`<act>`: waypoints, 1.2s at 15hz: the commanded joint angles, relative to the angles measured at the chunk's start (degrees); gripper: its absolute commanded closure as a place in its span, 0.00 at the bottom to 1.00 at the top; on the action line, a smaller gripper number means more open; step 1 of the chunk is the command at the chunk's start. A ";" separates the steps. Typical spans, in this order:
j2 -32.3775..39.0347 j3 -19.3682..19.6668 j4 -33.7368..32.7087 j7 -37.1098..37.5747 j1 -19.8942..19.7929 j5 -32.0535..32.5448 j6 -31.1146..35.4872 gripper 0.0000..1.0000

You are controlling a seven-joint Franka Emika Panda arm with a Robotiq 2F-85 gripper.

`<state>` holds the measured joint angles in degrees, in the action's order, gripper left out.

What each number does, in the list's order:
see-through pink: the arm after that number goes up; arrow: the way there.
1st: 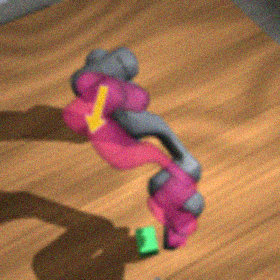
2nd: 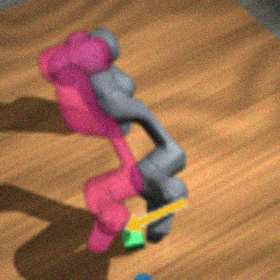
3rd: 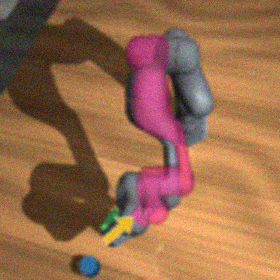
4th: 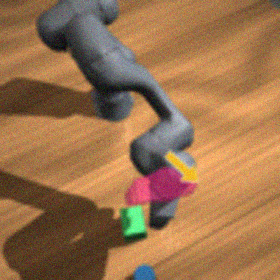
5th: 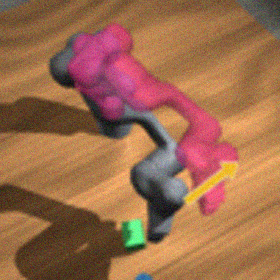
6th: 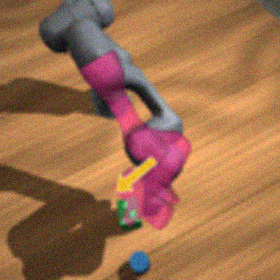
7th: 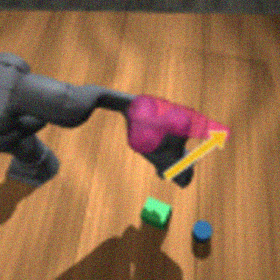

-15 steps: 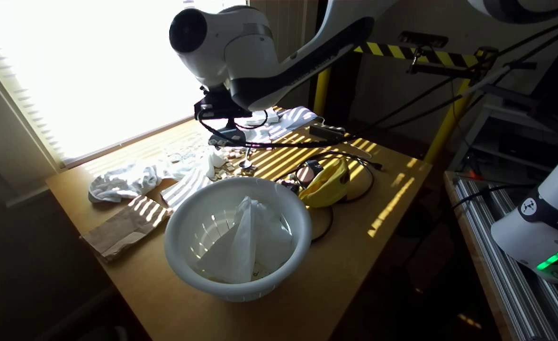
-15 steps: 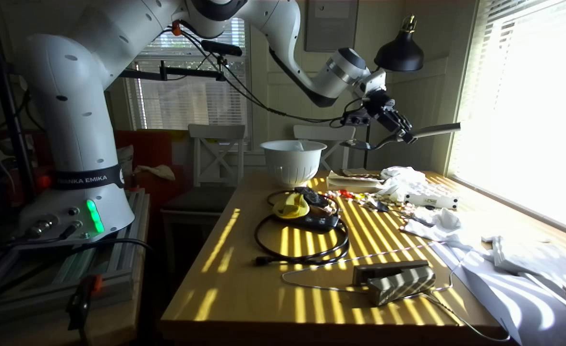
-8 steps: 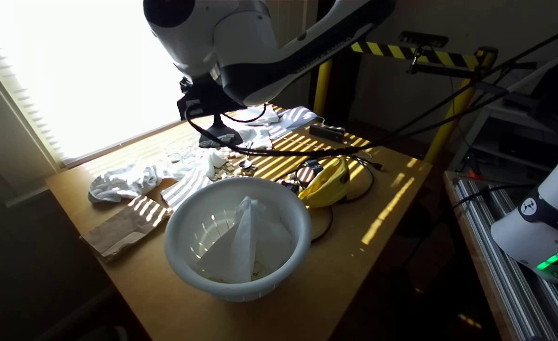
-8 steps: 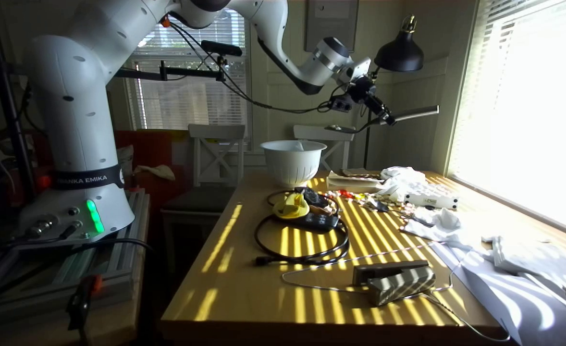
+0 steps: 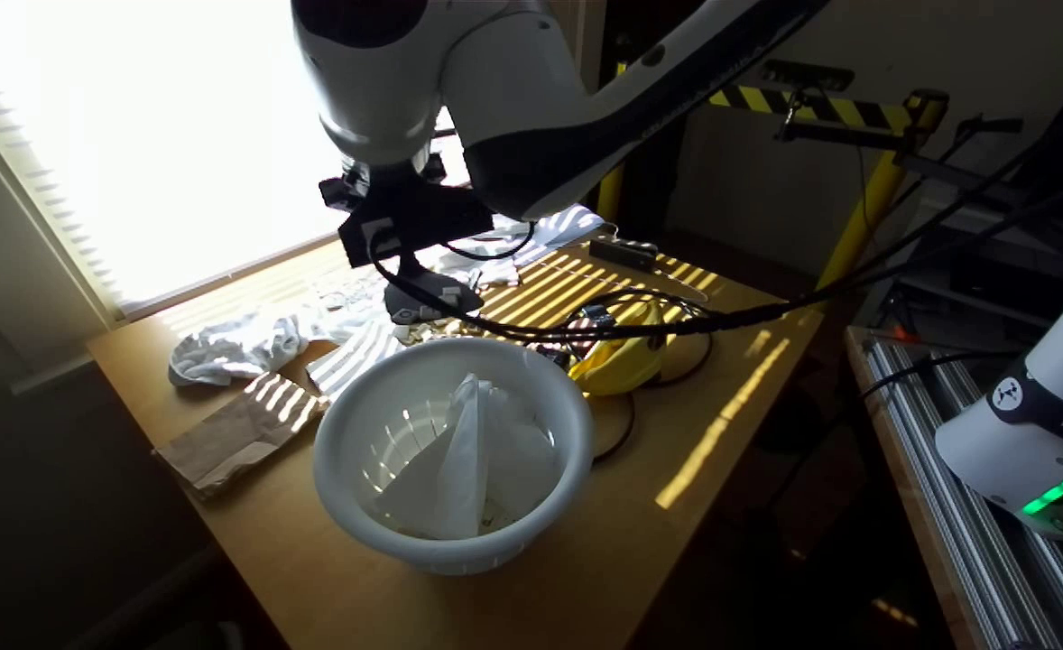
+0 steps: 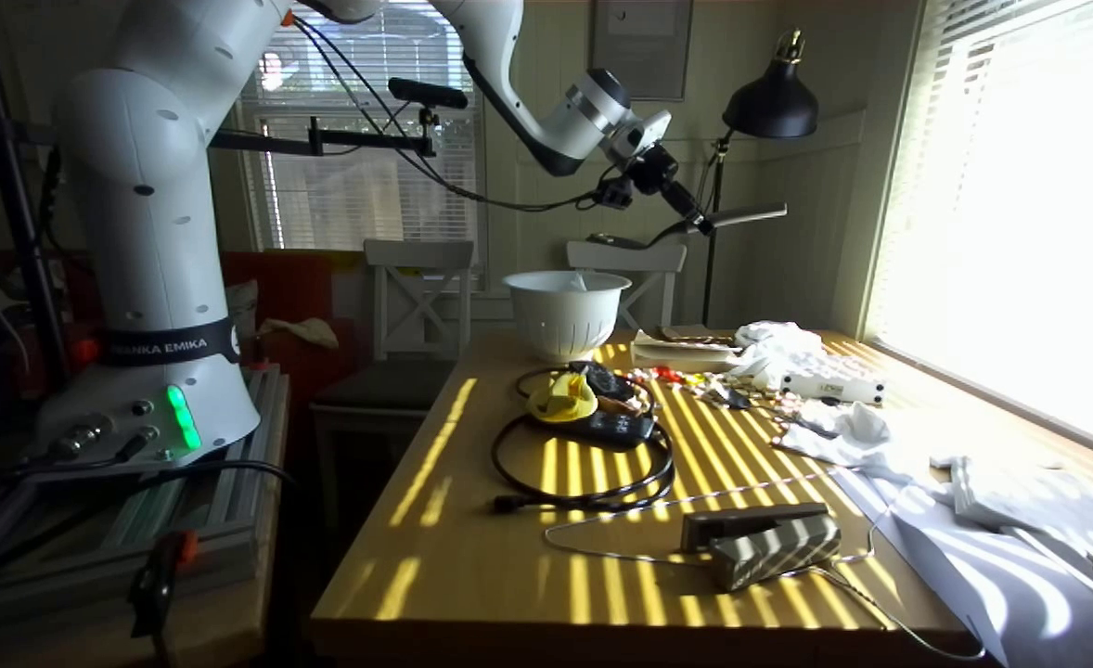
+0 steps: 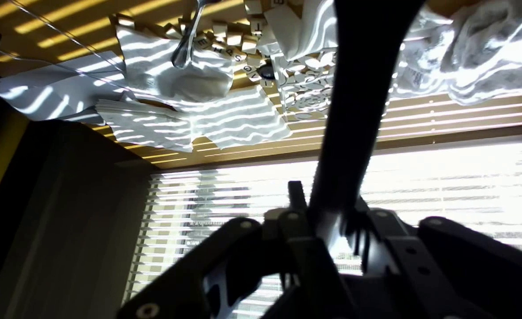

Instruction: Pick up the spatula and scoop up the white blocks then put them into the colander

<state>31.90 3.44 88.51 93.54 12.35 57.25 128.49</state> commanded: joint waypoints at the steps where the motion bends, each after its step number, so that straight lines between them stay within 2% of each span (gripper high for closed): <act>1: -6.97 -0.16 9.49 5.19 -0.79 2.65 5.98 0.94; 2: -2.55 -0.65 3.67 2.34 -0.37 1.13 2.70 0.77; 8: -5.17 -0.70 7.30 3.50 -1.02 1.16 4.27 0.77; 9: -5.17 -0.70 7.30 3.52 -1.01 1.16 4.27 0.94; 11: -5.10 -0.43 7.40 4.72 0.32 3.15 3.22 0.94; 15: -6.78 0.30 8.57 7.58 2.01 10.59 2.23 0.94; 18: -7.16 0.10 8.90 14.27 3.44 22.97 2.31 0.94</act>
<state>26.49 3.48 95.91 101.70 14.15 70.36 131.74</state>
